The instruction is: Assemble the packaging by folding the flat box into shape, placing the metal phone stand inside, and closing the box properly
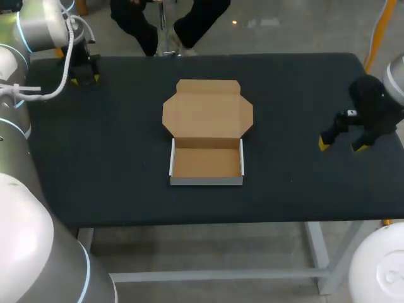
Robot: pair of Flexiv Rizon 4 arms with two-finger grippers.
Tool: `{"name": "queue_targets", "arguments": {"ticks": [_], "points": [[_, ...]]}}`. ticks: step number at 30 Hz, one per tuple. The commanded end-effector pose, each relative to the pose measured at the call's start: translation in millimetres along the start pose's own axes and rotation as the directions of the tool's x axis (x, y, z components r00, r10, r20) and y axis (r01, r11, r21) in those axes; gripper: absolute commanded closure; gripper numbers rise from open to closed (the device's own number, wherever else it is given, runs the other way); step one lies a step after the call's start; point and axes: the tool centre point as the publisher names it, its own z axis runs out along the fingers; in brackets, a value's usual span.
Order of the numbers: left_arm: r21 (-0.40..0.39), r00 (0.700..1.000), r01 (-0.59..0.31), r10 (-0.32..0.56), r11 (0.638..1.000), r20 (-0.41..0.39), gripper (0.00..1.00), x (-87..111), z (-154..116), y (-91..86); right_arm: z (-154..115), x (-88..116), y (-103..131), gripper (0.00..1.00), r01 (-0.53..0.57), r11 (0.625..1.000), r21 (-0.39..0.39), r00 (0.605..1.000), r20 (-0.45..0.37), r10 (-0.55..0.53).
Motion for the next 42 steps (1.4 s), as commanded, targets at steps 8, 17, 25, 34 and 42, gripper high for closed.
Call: {"name": "queue_targets", "arguments": {"ticks": [8, 17, 25, 34, 42], "points": [[0.027, 0.999, -0.041, 0.042, 0.999, -0.009, 1.0, 3.4, -53.8, 54.2, -2.9, 1.7, 0.9, 0.0, 0.032, 1.0, 0.0, 0.999, -0.003, -0.032], [0.066, 0.996, -0.082, 0.084, 0.994, -0.035, 1.0, 8.0, -86.3, 101.0, -3.2, 5.6, -1.1, 0.0, 0.254, 0.965, -0.066, 0.967, -0.018, -0.255], [0.109, 0.99, -0.112, 0.12, 0.988, -0.071, 1.0, 12.0, -110.5, 147.5, 1.3, 9.4, -3.5, 0.0, 0.448, 0.891, -0.07, 0.892, -0.033, -0.451], [0.136, 0.984, -0.129, 0.144, 0.982, -0.106, 1.0, 14.7, -135.7, 193.6, 14.2, 13.2, -4.5, 0.0, 0.596, 0.794, -0.12, 0.797, -0.036, -0.603], [0.158, 0.983, -0.132, 0.149, 0.979, -0.103, 1.0, 11.7, -154.4, 218.2, 27.6, 22.2, -4.6, 0.0, 0.68, 0.72, -0.138, 0.718, -0.073, -0.692]]}}
